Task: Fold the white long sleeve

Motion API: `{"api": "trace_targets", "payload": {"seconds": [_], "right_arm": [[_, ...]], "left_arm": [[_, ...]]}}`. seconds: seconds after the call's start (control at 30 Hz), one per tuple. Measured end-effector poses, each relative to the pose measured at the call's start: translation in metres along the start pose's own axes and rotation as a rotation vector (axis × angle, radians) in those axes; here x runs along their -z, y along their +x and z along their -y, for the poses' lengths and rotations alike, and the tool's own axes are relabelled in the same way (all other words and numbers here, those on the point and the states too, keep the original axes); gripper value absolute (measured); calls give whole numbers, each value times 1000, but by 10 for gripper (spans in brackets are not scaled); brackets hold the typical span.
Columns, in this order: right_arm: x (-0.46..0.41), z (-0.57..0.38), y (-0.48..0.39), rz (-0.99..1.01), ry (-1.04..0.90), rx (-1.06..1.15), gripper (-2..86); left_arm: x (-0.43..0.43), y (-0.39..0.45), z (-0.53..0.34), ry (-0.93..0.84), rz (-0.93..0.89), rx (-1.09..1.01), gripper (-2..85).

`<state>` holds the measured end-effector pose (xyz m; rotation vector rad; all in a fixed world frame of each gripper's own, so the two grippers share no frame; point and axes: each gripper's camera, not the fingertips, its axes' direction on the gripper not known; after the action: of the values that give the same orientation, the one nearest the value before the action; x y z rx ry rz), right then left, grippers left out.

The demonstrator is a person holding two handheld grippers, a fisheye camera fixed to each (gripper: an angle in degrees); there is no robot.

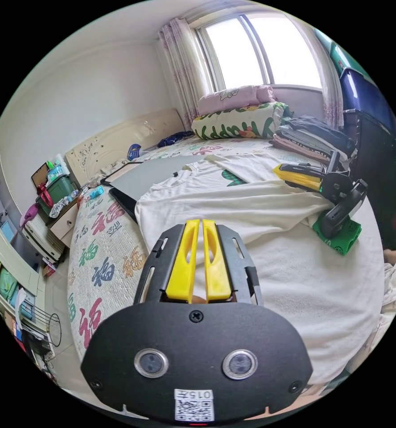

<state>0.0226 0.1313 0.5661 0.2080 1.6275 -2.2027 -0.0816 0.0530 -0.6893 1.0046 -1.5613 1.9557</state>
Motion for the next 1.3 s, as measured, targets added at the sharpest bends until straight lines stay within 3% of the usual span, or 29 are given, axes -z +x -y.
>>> {"api": "trace_targets", "payload": {"seconds": [0.67,1.3], "right_arm": [[-110,52,-44,-5,-3,2,-8],[-142,67,-48,-6,-4,3,-8]], "left_arm": [[0,-18,-15,59,-92,70,3],[-10,-10,-23,17,-54,15,1]]}}
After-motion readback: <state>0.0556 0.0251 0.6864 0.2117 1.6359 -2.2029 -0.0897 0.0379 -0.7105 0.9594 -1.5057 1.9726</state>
